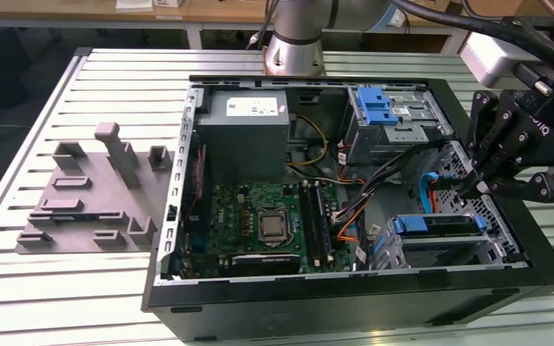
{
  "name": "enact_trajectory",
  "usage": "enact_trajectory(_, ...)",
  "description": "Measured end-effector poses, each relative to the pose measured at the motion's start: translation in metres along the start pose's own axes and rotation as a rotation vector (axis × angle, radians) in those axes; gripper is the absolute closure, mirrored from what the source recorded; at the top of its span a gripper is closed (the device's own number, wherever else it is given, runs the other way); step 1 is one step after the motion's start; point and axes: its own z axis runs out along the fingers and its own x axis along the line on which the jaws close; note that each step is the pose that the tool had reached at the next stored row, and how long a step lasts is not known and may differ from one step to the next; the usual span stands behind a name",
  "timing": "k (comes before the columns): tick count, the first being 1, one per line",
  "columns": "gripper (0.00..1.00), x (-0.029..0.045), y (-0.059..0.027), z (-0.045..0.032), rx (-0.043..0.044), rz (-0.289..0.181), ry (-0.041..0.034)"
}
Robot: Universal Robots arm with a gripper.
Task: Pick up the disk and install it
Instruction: 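Insert the first disk wire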
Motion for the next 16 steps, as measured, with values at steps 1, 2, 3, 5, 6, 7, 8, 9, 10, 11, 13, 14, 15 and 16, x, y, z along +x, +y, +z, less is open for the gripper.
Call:
enact_trajectory(1,0.89,0.0,0.0,0.0,0.0001,0.0,0.0)
enact_trajectory(2,0.89,0.0,0.0,0.0,0.0003,0.0,-0.0001)
enact_trajectory(3,0.89,0.0,0.0,0.0,0.0021,0.0,0.0)
enact_trajectory(5,0.89,0.0,0.0,0.0001,0.012,0.0,-0.0004)
enact_trajectory(6,0.89,0.0,0.0,0.0001,0.0169,0.0,-0.0005)
enact_trajectory(7,0.89,0.0,-0.0001,0.0,0.02,0.0,-0.0005)
enact_trajectory(8,0.89,0.0,-0.0003,0.0,0.0212,-0.001,-0.0005)
enact_trajectory(9,0.89,-0.0001,-0.0006,0.0,0.0216,0.0,-0.0006)
enact_trajectory(10,0.89,-0.0002,-0.0013,0.0,0.0216,0.0,-0.0006)
enact_trajectory(11,0.89,-0.0004,-0.0021,0.0,0.0217,0.0,-0.0007)
enact_trajectory(13,0.89,-0.0013,-0.0044,0.0001,0.0217,0.0,-0.0009)
enact_trajectory(14,0.89,-0.0019,-0.0056,0.0001,0.0217,0.0,-0.0007)
enact_trajectory(15,0.89,-0.0024,-0.0065,0.0002,0.0217,0.0,-0.0005)
enact_trajectory(16,0.89,-0.0028,-0.0072,0.0007,0.0217,0.0,-0.0007)
